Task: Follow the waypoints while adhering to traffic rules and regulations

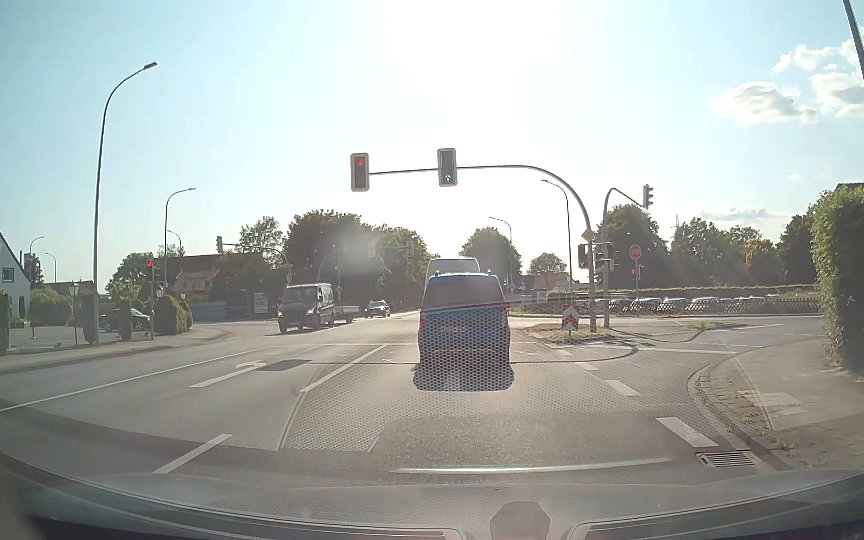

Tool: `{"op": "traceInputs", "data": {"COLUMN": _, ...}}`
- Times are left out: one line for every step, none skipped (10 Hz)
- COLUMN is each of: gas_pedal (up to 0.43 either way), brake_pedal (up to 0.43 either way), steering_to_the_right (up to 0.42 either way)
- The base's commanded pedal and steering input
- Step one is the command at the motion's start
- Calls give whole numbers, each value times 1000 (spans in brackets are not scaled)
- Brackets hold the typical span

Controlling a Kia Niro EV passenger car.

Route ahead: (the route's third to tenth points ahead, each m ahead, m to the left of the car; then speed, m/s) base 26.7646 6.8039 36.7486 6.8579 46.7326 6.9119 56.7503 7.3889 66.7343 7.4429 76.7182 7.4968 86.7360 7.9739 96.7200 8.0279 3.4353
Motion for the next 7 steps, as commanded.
{"op": "traceInputs", "data": {"gas_pedal": 287, "brake_pedal": 6, "steering_to_the_right": -3}}
{"op": "traceInputs", "data": {"gas_pedal": 287, "brake_pedal": 6, "steering_to_the_right": -3}}
{"op": "traceInputs", "data": {"gas_pedal": 299, "brake_pedal": 6, "steering_to_the_right": -3}}
{"op": "traceInputs", "data": {"gas_pedal": 299, "brake_pedal": 6, "steering_to_the_right": -3}}
{"op": "traceInputs", "data": {"gas_pedal": 299, "brake_pedal": 6, "steering_to_the_right": -3}}
{"op": "traceInputs", "data": {"gas_pedal": 299, "brake_pedal": 6, "steering_to_the_right": -3}}
{"op": "traceInputs", "data": {"gas_pedal": 299, "brake_pedal": 6, "steering_to_the_right": -3}}
